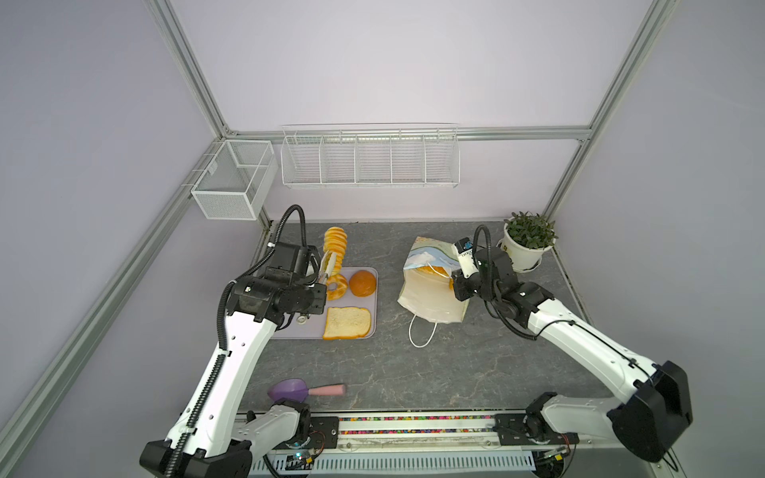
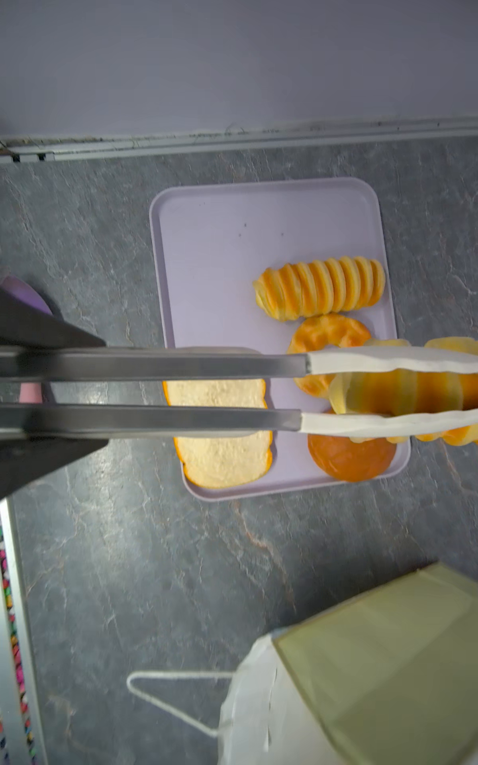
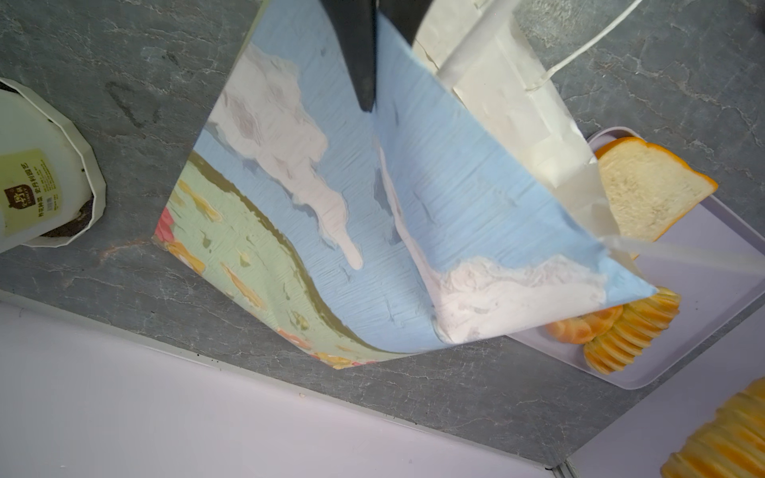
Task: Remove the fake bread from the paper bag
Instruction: 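Lower the spiral bread onto the mat beside the first spiral bread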
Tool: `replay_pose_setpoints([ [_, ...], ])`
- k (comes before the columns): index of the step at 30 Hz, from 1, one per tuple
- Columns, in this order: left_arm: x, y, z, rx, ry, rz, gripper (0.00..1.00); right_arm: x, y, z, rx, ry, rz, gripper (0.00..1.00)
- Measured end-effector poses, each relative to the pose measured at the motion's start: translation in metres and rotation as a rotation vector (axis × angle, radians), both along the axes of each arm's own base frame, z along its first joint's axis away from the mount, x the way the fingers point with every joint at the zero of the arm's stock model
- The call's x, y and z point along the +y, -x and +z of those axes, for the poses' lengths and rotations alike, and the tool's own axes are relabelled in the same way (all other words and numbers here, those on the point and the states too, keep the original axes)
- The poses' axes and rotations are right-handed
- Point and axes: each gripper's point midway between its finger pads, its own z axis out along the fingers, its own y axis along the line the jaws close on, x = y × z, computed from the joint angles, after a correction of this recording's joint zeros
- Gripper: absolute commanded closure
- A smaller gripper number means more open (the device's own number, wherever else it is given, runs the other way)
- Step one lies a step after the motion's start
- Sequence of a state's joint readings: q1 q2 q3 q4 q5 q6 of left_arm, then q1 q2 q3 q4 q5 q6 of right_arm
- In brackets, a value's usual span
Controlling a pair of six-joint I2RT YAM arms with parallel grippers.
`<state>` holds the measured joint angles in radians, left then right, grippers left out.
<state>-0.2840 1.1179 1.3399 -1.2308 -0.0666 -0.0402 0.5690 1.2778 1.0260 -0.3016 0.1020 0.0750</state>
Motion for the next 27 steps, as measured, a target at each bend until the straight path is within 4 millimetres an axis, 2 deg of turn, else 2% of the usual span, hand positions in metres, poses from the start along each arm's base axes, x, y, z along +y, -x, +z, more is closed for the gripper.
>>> replay_pose_setpoints([
  [5,0.050,-0.009,-0.020,0.007,-0.109,0.109,1.00,0.001,0.004,-0.005,0.014,-0.008,0.017,0.93],
  [11,0.091,-0.010,-0.052,0.043,-0.214,0.178,1.00,0.004,0.007,-0.007,0.026,-0.021,0.037,0.93],
  [16,0.112,-0.011,-0.076,0.102,-0.256,0.203,1.00,0.007,0.011,-0.009,0.041,-0.037,0.055,0.93],
  [27,0.128,-0.031,-0.103,0.182,-0.322,0.173,1.00,0.006,0.019,-0.007,0.040,-0.053,0.072,0.93],
])
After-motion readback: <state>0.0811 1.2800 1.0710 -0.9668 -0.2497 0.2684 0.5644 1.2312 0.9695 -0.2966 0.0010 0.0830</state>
